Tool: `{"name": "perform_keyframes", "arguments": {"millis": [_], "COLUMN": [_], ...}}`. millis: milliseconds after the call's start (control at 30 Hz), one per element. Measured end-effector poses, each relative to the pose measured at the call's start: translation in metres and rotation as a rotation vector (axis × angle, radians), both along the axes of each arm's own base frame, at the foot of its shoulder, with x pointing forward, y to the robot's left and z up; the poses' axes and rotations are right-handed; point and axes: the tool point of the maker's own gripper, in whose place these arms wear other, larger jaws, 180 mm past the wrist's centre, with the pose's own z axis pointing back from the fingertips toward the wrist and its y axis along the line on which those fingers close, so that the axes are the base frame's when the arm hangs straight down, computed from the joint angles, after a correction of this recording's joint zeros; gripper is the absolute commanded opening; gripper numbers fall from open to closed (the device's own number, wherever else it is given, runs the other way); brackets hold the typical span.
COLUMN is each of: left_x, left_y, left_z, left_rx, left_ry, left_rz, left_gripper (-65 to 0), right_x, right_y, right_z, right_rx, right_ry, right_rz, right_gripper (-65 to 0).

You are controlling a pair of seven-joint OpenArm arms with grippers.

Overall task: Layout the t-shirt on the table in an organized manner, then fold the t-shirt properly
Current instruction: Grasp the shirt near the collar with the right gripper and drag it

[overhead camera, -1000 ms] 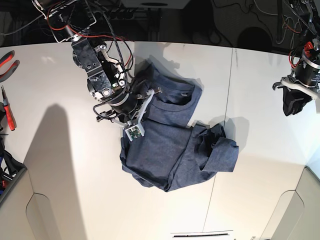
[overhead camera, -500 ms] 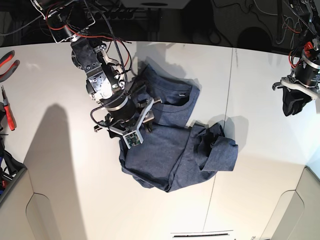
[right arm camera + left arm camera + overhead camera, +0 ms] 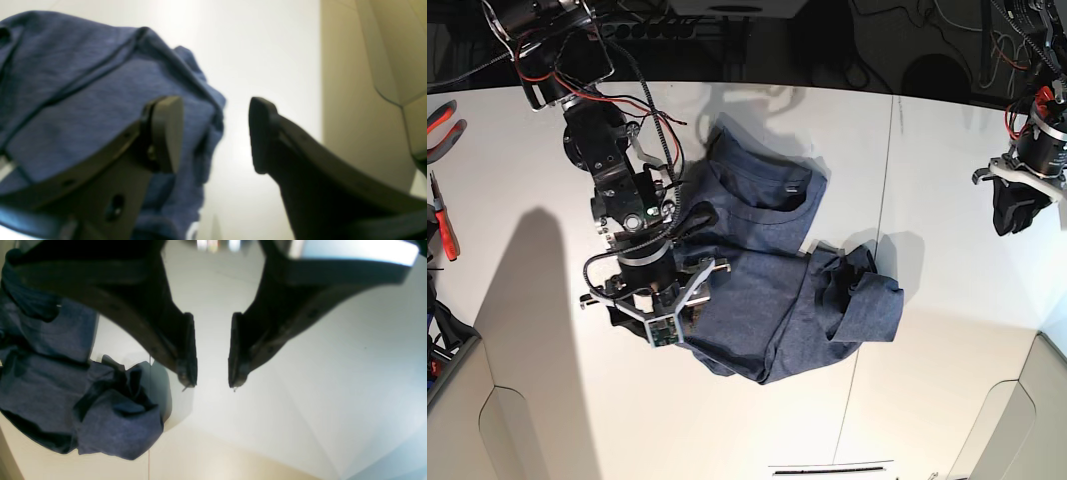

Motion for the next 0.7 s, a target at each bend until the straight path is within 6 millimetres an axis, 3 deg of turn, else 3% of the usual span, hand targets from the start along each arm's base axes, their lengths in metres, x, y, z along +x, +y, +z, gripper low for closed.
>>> {"name": "perform_keyframes", "arguments": {"millis": [133, 233, 500, 700], "left_x": [0.001, 0.001, 0.001, 0.001], "left_y": [0.0, 0.0, -0.001, -0.001], "left_z": [0.0, 0.001, 0.001, 0.001], "left_rx": [0.0, 0.0, -0.009, -0.009], "left_ry": [-0.002, -0.002, -0.007, -0.008], "left_rz": [0.0, 0.0, 0.0, 0.0], "left_gripper": [-45.2, -45.2, -45.2, -45.2], "right_x": [0.001, -0.004, -0.012, -0.017], "right_y": [-0.034, -0.045, -0.014, -0.015], "right_z": [-0.021, -0.039, -0.054, -0.065], "right_rx": [0.008, 0.051, 0.169, 0.164], "right_ry": [0.06, 0.124, 0.184, 0.216], "right_rz": [-0.103, -0.126, 0.014, 0.015], "right_gripper": [-33.6, -33.6, -33.6, -33.6]}}
